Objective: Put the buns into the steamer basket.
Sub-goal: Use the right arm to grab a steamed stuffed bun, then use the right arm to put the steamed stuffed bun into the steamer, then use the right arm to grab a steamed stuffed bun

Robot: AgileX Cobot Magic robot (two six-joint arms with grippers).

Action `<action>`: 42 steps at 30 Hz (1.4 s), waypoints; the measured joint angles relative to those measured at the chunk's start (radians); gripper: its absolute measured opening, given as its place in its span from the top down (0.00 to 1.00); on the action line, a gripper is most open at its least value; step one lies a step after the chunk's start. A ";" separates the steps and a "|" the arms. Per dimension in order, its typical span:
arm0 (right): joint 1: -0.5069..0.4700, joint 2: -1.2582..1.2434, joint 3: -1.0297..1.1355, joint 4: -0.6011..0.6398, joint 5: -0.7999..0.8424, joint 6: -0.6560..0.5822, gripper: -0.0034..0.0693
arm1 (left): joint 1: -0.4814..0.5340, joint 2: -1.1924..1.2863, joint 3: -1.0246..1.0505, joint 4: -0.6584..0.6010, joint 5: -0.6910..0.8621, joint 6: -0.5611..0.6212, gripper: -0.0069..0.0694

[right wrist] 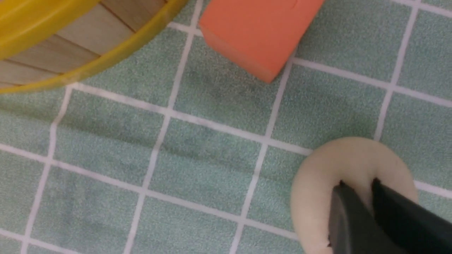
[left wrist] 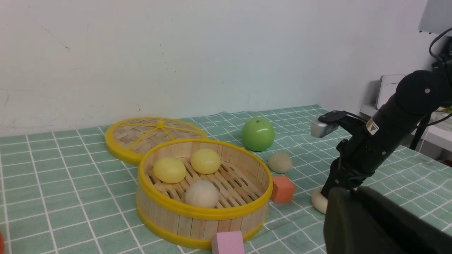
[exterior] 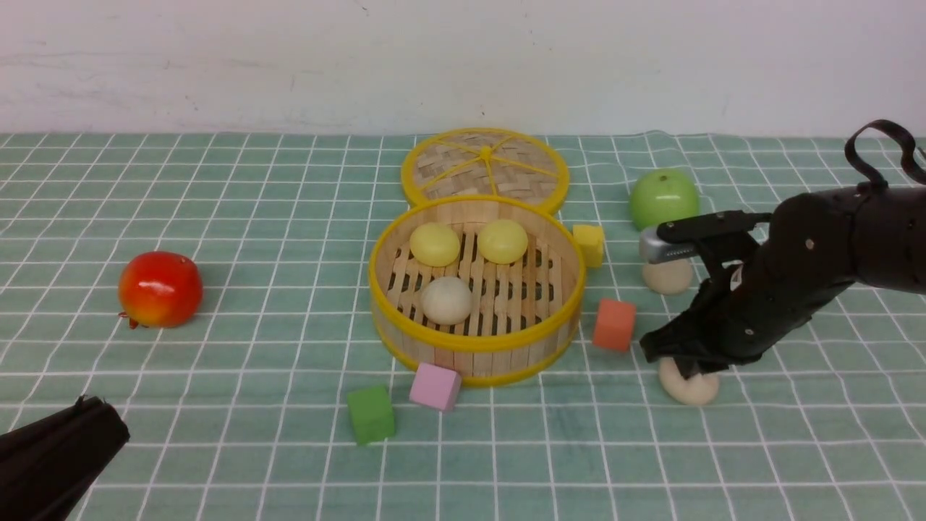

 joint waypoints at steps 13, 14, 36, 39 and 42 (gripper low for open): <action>0.151 -0.142 -0.104 0.016 -0.025 -0.067 0.94 | 0.000 0.000 0.000 0.000 0.000 0.000 0.89; 0.171 -0.126 -0.135 0.018 -0.039 -0.070 0.94 | 0.000 0.000 0.000 0.000 0.000 0.000 0.89; 0.190 0.265 -0.455 -0.059 -0.069 -0.056 0.54 | 0.000 0.000 0.000 0.000 0.000 0.000 0.87; 0.190 0.219 -0.455 -0.052 -0.050 -0.016 0.35 | 0.000 0.000 0.000 0.000 0.000 0.000 0.87; 0.189 0.125 -0.455 -0.070 -0.026 -0.009 0.25 | 0.000 0.000 0.000 0.000 0.000 0.000 0.87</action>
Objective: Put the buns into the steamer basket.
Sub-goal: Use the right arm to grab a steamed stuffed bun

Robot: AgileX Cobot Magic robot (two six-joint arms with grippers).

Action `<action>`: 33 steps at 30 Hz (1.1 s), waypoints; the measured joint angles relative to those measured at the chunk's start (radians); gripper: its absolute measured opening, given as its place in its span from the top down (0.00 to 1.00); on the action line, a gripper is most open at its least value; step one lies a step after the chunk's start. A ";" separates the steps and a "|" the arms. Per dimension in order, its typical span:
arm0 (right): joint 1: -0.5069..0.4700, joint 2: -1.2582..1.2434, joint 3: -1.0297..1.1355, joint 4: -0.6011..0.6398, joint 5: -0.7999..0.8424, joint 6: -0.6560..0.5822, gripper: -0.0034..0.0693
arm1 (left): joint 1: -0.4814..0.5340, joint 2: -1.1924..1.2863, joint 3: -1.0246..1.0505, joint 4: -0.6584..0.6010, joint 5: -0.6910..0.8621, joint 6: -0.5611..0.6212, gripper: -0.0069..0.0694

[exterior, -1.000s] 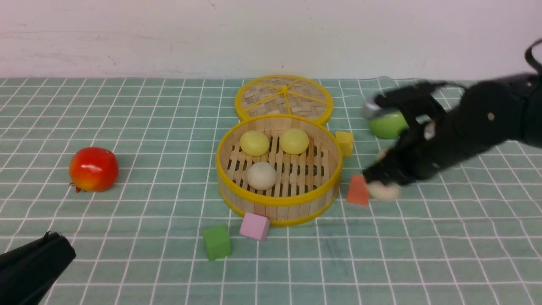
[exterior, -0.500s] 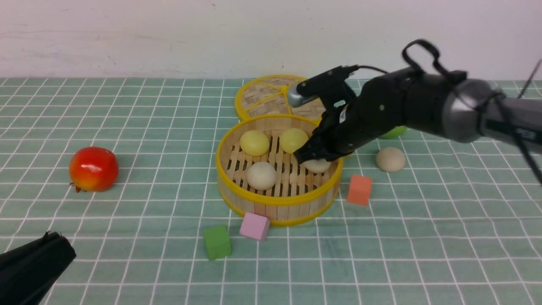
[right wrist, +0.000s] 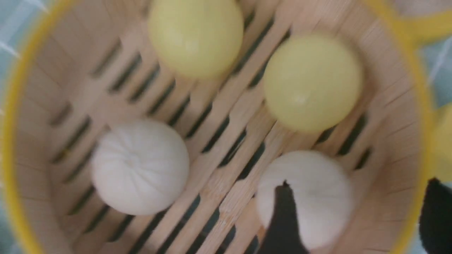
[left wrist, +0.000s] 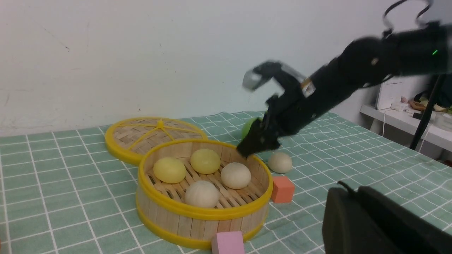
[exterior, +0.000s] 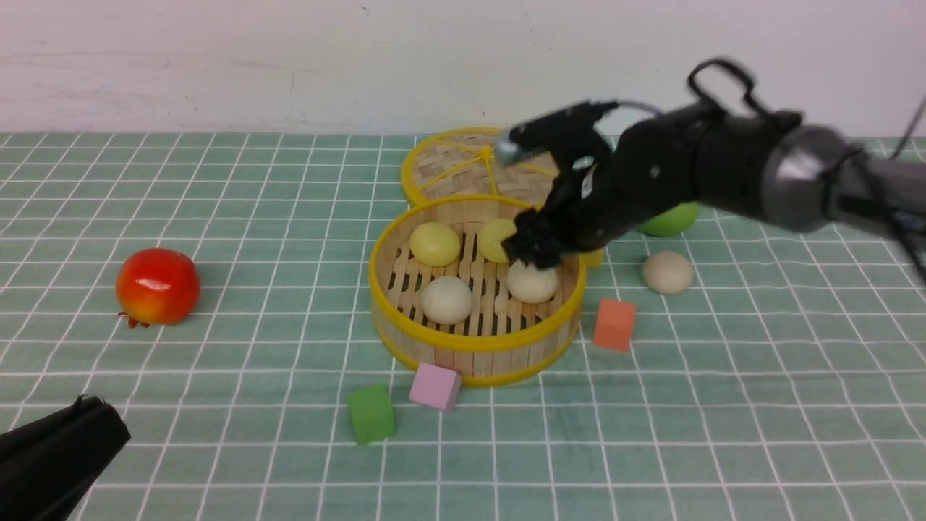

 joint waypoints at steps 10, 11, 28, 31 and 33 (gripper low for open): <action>-0.163 -0.077 0.022 -0.276 0.170 0.108 0.21 | 0.000 0.000 0.000 0.000 0.000 0.000 0.86; -0.198 -0.049 0.027 -0.266 0.168 0.145 0.21 | 0.000 0.000 0.000 0.000 0.000 0.000 0.86; -0.310 0.201 -0.028 0.112 -0.073 0.003 0.33 | 0.000 0.000 0.000 0.000 0.000 0.000 0.84; -0.312 0.215 -0.035 0.113 -0.087 0.003 0.38 | 0.000 0.000 0.000 0.000 0.000 0.000 0.84; -0.313 0.221 -0.035 0.113 -0.087 0.003 0.42 | 0.000 0.000 0.000 0.000 0.000 0.000 0.84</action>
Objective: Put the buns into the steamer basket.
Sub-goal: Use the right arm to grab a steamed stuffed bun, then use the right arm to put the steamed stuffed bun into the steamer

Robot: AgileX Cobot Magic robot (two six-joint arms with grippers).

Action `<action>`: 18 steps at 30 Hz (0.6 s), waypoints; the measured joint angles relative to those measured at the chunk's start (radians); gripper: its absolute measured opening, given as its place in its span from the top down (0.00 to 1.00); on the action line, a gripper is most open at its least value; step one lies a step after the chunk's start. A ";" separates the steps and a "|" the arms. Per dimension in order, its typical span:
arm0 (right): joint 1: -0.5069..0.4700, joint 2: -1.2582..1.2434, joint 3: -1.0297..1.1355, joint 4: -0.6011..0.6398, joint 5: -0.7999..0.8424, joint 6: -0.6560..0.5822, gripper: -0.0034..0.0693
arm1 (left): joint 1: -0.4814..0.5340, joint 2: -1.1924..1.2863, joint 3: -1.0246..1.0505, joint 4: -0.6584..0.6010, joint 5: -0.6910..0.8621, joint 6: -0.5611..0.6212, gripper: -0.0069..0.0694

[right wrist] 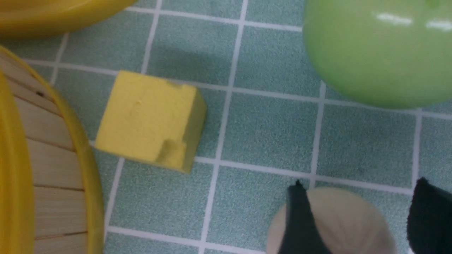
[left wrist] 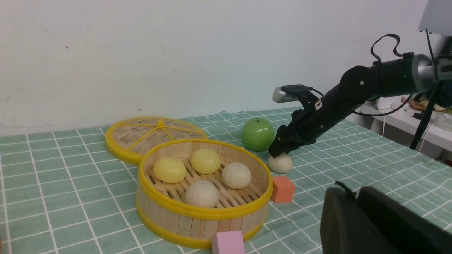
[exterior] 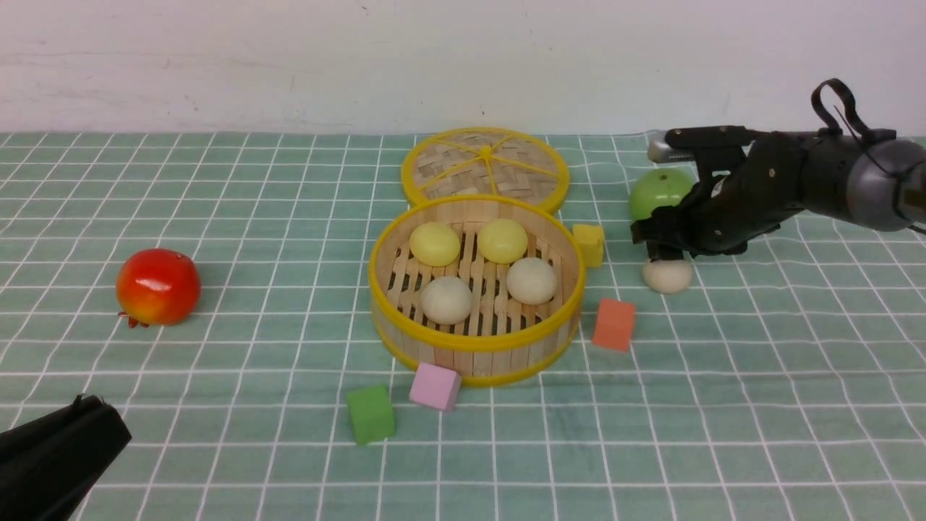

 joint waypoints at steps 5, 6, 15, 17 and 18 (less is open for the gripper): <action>-0.002 0.010 -0.002 0.001 -0.003 0.000 0.57 | 0.000 0.000 0.000 0.000 0.000 0.000 0.84; -0.002 0.010 -0.002 0.003 -0.003 0.000 0.61 | 0.000 0.000 0.000 0.000 0.000 0.000 0.84; 0.004 -0.044 -0.004 0.003 0.060 -0.039 0.93 | 0.000 0.000 0.000 0.000 0.000 0.000 0.84; 0.010 -0.067 -0.004 0.004 0.082 -0.053 0.93 | 0.000 0.000 0.000 0.000 0.000 0.000 0.84; 0.024 -0.104 -0.004 0.013 0.117 -0.075 0.93 | 0.000 0.000 0.000 0.000 0.000 0.000 0.84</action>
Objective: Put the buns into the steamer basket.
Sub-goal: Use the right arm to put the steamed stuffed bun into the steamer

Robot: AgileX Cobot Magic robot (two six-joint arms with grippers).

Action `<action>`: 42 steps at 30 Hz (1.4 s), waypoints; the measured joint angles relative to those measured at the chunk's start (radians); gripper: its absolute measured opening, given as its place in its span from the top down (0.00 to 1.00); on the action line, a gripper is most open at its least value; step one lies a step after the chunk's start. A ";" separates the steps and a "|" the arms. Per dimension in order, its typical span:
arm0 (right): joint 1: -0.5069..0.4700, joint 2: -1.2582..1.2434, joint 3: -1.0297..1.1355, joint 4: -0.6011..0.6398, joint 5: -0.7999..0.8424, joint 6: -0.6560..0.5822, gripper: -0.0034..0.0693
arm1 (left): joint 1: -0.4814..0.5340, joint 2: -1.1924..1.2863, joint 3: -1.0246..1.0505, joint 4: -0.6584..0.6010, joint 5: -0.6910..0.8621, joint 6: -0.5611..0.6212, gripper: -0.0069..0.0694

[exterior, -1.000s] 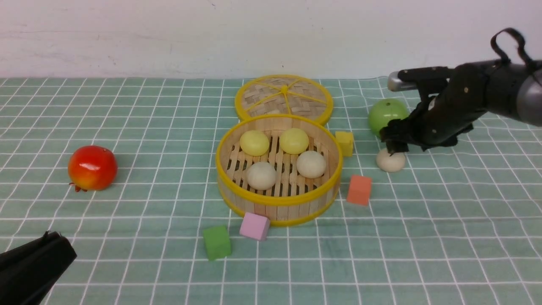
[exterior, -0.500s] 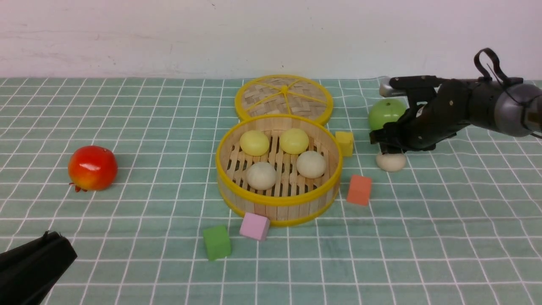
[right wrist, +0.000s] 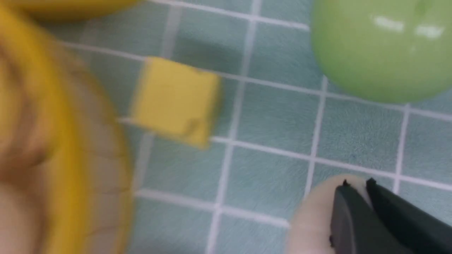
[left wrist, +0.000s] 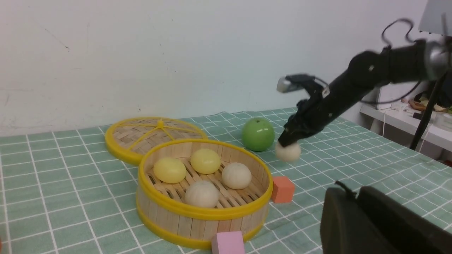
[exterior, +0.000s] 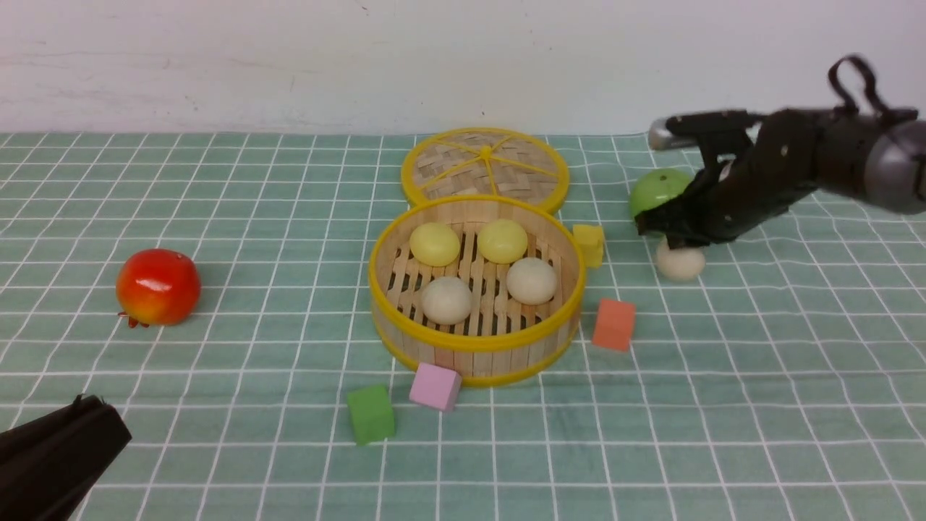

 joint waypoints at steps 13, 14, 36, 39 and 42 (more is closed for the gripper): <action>0.254 -0.090 0.000 0.227 0.090 -0.223 0.93 | 0.000 0.000 0.000 0.000 0.000 0.000 0.84; 0.255 -0.090 0.000 0.227 0.088 -0.223 0.93 | 0.000 0.000 0.000 0.000 0.000 0.000 0.84; 0.271 0.032 0.000 0.401 -0.010 -0.263 0.90 | 0.000 0.000 0.000 0.000 0.000 0.000 0.81; 0.271 0.052 0.000 0.400 0.006 -0.264 0.85 | 0.000 0.000 0.000 0.000 0.000 0.000 0.81; 0.271 0.060 0.000 0.400 0.007 -0.264 0.76 | 0.000 0.000 0.000 0.000 0.000 0.000 0.81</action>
